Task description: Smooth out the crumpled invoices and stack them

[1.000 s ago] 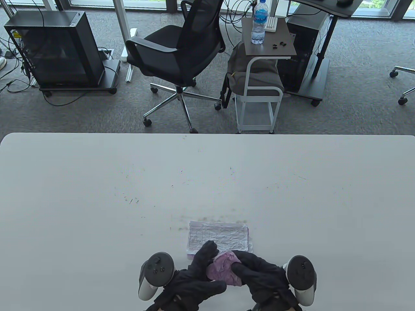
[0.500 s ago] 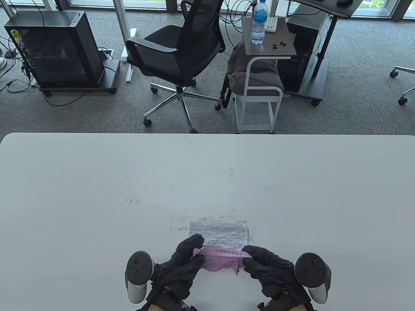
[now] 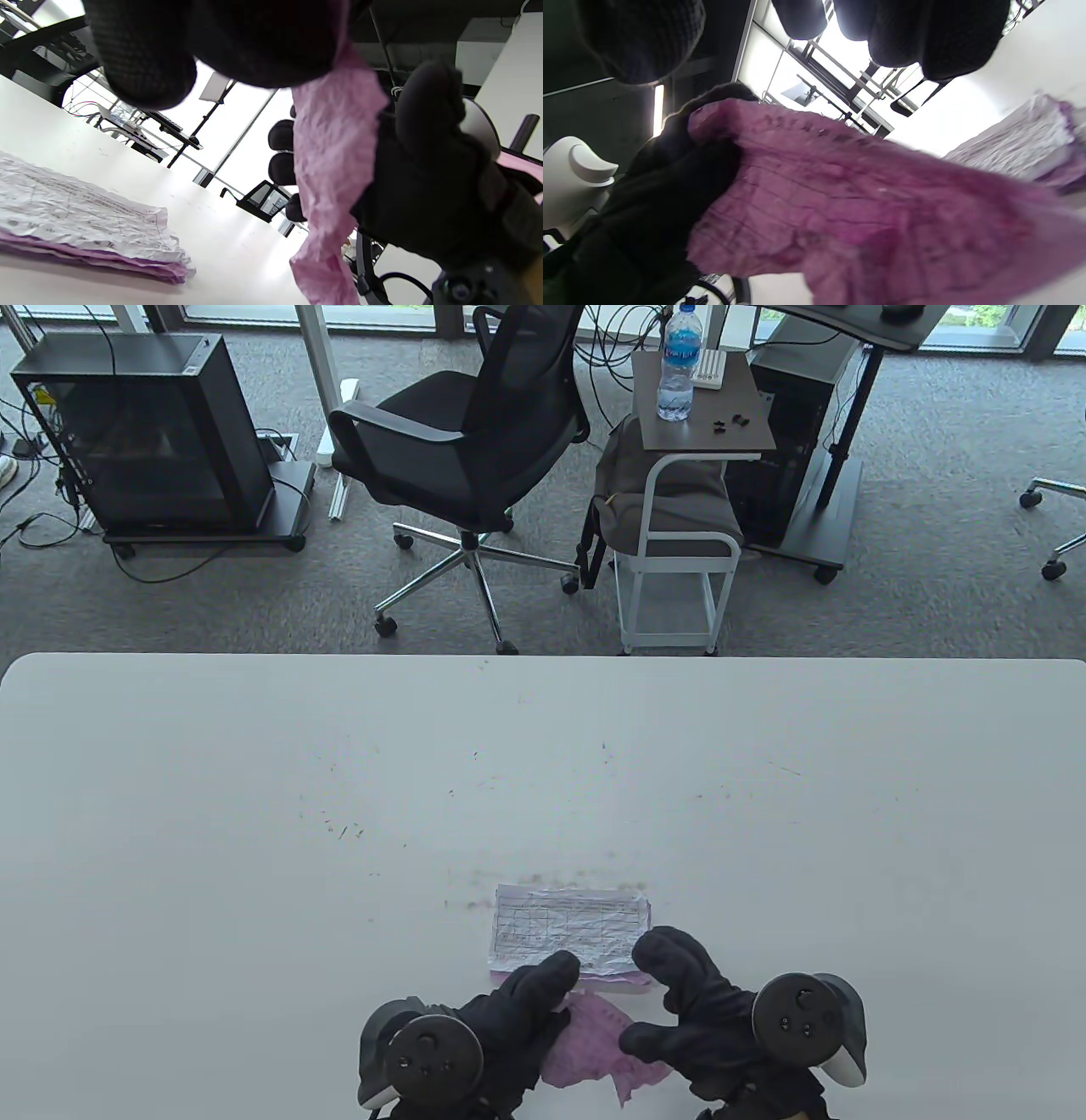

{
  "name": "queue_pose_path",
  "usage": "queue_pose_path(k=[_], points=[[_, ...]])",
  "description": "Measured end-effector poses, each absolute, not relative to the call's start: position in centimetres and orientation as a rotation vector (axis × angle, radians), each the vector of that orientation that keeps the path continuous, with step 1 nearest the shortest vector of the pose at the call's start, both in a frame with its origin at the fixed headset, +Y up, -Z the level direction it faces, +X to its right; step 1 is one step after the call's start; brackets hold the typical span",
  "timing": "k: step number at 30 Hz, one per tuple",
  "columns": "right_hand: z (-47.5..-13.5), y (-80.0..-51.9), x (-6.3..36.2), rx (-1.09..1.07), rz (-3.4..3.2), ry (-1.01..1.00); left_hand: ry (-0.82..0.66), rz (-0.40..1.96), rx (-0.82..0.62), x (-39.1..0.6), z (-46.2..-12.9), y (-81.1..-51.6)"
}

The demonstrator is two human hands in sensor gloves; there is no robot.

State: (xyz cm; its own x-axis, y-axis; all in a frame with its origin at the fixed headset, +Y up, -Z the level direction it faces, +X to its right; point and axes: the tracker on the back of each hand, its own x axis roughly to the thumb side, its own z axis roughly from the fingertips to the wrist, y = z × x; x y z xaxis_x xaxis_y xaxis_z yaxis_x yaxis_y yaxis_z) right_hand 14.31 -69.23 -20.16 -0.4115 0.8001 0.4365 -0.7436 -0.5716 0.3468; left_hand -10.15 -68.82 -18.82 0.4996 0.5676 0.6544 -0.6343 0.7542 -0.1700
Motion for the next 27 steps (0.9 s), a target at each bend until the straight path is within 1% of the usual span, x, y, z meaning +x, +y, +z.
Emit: queue_pose_path(k=[3, 7, 9, 14, 18, 20, 27], points=[[-19.9, -70.1, 12.6, 0.768, 2.114, 0.265, -0.78, 0.715, 0.114, -9.4, -18.2, -68.7], [-20.2, -71.1, 11.6, 0.696, 2.028, 0.285, -0.777, 0.704, 0.117, -9.5, -18.1, -68.8], [-20.5, -71.3, 12.0, 0.665, 2.018, 0.26, -0.74, 0.706, 0.136, -9.8, -18.2, -68.8], [-20.8, -71.4, 12.6, 0.655, 2.016, 0.373, -0.668, 0.716, 0.148, -10.0, -18.7, -69.0], [-20.8, -71.4, 13.1, 0.625, 2.037, 0.385, -0.587, 0.803, 0.143, -11.4, -19.4, -69.4], [-20.8, -71.5, 13.2, 0.613, 2.02, 0.425, -0.553, 0.833, 0.137, -12.0, -19.6, -69.6], [-21.2, -71.4, 14.8, 0.5, 2.042, 0.294, -0.479, 0.852, 0.108, -13.0, -20.1, -70.4]])
